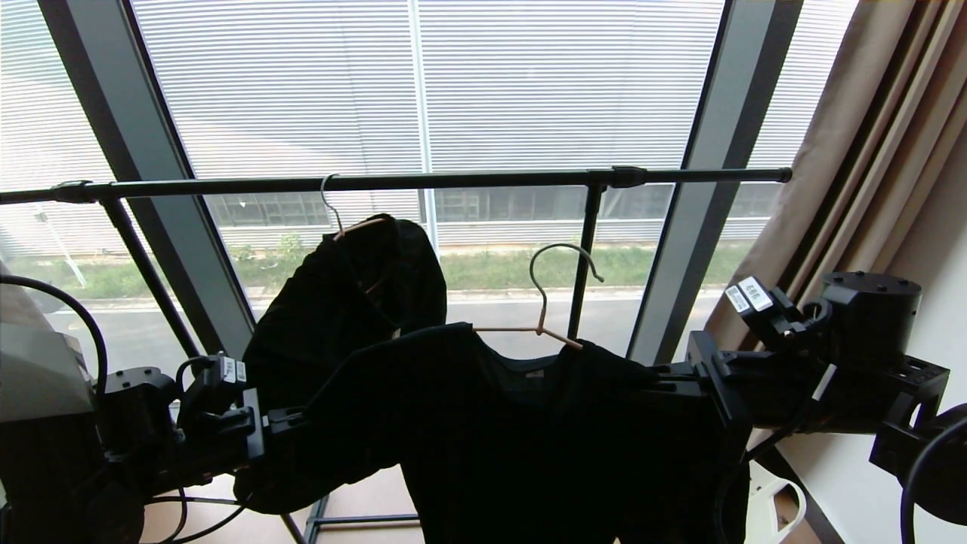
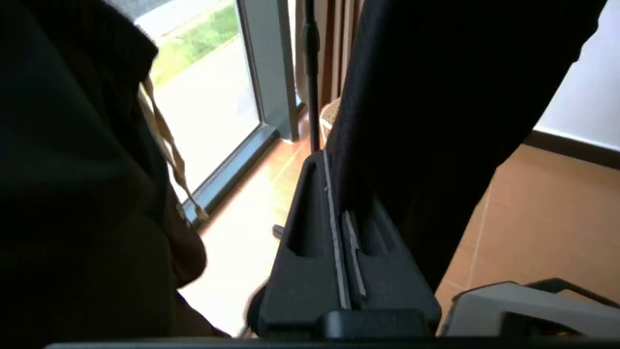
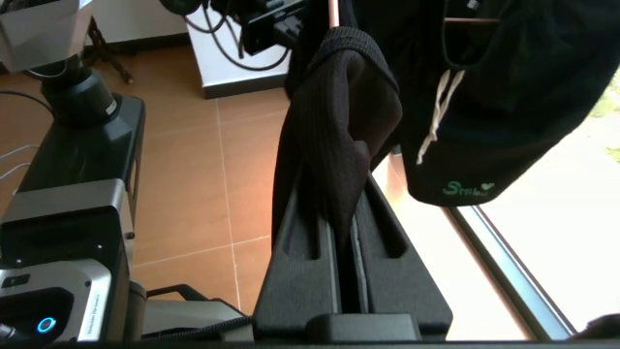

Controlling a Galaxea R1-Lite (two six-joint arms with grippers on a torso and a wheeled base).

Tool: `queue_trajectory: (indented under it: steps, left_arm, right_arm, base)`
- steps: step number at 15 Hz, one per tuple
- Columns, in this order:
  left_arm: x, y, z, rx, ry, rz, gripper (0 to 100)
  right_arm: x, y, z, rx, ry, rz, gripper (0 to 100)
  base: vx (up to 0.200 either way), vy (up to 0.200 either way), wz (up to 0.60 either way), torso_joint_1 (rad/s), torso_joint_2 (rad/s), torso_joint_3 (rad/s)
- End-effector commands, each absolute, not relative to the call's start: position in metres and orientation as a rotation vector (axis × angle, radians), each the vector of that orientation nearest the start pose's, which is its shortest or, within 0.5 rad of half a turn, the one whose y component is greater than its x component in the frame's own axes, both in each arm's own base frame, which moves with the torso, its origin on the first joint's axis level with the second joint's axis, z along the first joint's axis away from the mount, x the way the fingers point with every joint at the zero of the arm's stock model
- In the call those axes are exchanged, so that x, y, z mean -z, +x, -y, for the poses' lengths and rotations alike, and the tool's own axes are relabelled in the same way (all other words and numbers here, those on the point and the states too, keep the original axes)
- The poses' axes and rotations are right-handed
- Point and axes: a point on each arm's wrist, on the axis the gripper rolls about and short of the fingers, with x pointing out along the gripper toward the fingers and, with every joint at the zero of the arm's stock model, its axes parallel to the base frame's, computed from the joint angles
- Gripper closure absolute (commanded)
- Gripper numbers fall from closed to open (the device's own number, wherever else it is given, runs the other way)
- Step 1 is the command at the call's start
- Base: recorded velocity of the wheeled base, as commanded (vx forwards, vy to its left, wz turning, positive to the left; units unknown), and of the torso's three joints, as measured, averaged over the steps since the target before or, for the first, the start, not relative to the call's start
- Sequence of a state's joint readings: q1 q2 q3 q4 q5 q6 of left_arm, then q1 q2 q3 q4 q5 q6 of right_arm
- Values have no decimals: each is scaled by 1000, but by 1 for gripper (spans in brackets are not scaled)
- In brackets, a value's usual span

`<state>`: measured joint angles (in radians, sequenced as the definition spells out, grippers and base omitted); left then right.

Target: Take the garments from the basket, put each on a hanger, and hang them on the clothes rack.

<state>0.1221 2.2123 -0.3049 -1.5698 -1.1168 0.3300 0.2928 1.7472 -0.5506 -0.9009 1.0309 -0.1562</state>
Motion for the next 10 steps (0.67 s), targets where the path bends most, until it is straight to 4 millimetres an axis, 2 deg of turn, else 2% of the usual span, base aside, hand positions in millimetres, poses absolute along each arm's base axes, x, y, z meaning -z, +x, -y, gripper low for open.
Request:
queue_trajectory:
  steps: [1,8,9,10]
  left_arm:
    - [-17,278,-14,1017,85,-134,100]
    - [-17,279,-14,1018,78,-137,100]
    - [-17,279,-14,1019,76,-138,0]
    - [-17,278,-14,1019,77,-136,0]
  right_arm:
    - [-134,258,-94,-1318,-17,-190,100]
    - [-134,259,-93,-1329,-14,-189,100]
    - [-134,259,-93,-1329,-14,-189,100]
    - [-135,259,-93,-1327,-15,-186,100]
  base:
    - [0,0,0,0,0,0]
    - [0,0,0,0,0,0]
    - [0,0,0,0,0,0]
    - [0,0,0,0,0,0]
